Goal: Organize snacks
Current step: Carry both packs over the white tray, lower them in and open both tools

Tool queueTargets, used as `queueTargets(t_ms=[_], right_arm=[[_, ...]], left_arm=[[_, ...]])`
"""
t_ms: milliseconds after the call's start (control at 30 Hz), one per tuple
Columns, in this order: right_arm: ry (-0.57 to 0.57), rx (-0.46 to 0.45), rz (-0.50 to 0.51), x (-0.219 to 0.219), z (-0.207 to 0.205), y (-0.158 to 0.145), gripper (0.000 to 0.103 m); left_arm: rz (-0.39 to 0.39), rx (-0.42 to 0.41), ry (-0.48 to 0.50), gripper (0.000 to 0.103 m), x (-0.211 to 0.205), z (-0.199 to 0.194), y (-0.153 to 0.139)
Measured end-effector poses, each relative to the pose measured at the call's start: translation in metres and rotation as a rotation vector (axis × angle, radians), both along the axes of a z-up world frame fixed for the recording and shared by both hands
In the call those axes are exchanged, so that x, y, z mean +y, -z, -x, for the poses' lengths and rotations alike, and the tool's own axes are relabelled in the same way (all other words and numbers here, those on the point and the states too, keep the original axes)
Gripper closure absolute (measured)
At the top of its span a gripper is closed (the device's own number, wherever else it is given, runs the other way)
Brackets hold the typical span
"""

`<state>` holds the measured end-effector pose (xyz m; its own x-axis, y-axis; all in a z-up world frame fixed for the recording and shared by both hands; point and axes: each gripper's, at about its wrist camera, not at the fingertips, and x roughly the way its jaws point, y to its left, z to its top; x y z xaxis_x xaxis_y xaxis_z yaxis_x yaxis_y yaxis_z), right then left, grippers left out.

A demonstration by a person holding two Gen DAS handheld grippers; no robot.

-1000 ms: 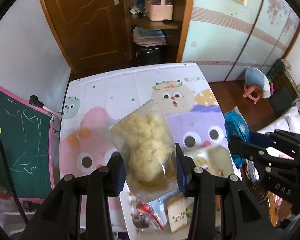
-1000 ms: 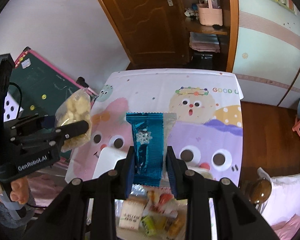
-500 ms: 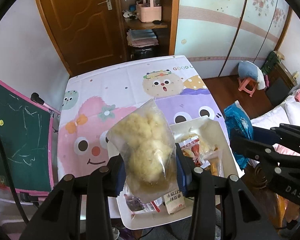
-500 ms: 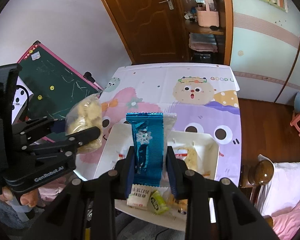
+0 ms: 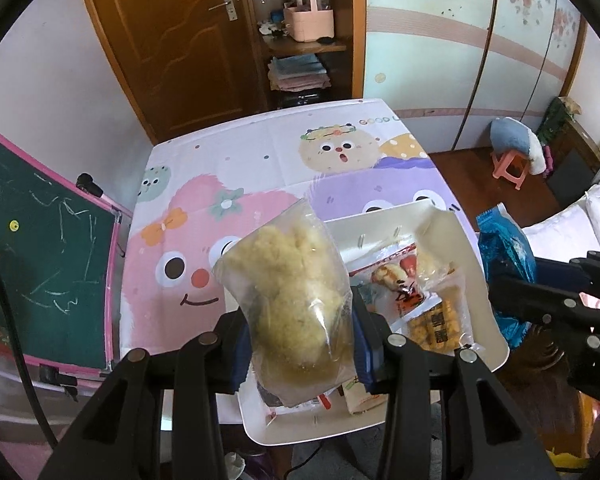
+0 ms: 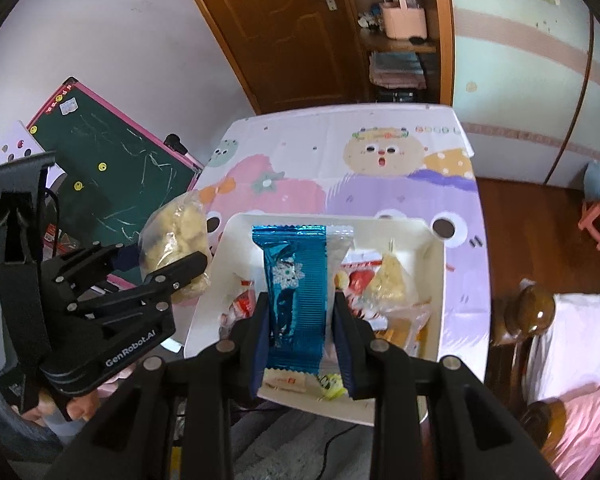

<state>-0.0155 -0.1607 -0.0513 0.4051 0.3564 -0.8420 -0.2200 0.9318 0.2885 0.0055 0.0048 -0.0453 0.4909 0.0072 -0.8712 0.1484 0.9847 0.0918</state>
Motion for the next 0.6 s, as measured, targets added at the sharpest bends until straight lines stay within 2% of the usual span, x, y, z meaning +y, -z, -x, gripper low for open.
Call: queueTargets(t_ms=[200, 600], right_arm=[[0.024, 0.052, 0.001, -0.003, 0.003, 0.015, 0.074], [0.035, 0.081, 0.012, -0.003, 0.002, 0.025, 0.074]], left_arm=[[-0.008, 0.017, -0.011, 0.063, 0.001, 0.004, 0.012], [-0.013, 0.065, -0.015, 0.063, 0.001, 0.006, 0.032]])
